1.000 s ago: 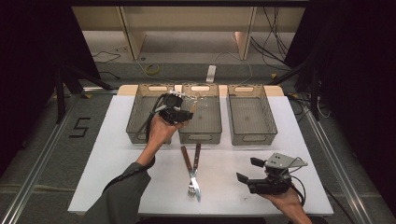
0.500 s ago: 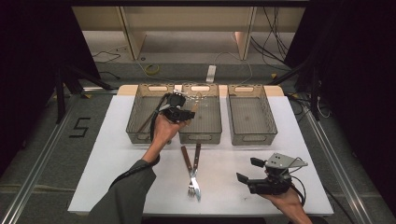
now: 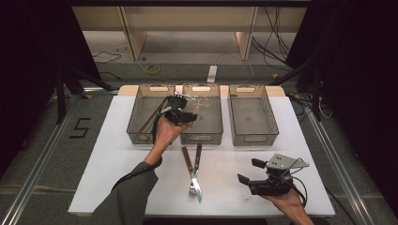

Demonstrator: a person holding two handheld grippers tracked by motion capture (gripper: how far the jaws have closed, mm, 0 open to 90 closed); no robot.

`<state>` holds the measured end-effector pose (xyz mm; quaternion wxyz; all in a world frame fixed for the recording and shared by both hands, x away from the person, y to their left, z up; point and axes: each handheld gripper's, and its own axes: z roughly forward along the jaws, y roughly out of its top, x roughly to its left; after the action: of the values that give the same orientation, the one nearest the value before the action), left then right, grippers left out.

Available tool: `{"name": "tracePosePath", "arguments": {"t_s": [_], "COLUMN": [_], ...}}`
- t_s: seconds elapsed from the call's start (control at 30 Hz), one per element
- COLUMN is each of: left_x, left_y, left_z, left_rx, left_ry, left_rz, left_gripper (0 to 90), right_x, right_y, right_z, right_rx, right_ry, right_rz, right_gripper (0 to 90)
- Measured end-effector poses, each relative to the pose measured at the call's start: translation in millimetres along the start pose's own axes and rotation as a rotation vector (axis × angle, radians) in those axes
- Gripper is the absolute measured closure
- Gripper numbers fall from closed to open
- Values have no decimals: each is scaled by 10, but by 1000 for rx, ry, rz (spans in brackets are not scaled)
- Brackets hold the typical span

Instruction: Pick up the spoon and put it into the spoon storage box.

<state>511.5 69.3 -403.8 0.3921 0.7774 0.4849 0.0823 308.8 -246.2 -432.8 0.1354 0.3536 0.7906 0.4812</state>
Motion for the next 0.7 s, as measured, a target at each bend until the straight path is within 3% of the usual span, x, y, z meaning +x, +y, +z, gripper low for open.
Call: {"name": "tracePosePath", "arguments": {"t_s": [0.07,0.17,0.23,0.4,0.7], "left_x": [-18,-40,-49,-79,-148], "left_y": [-7,-22,-30,-92,-295], "left_z": [-20,-80,-132,-317,-654], "left_rx": [9,6,-1,-39,-77], "left_ry": [1,14,9,-12,-27], "left_rz": [1,17,7,9,54], "left_gripper": [565,474,407,333,253], "right_x": [3,2,4,11,11], "right_y": [1,-3,0,-1,-3], "right_z": [1,4,1,6,11], "right_rx": [-2,-1,-3,1,0], "right_ry": [1,1,1,-1,-2], "right_rz": [2,1,2,1,2], "right_gripper": [214,214,214,214,215]}}
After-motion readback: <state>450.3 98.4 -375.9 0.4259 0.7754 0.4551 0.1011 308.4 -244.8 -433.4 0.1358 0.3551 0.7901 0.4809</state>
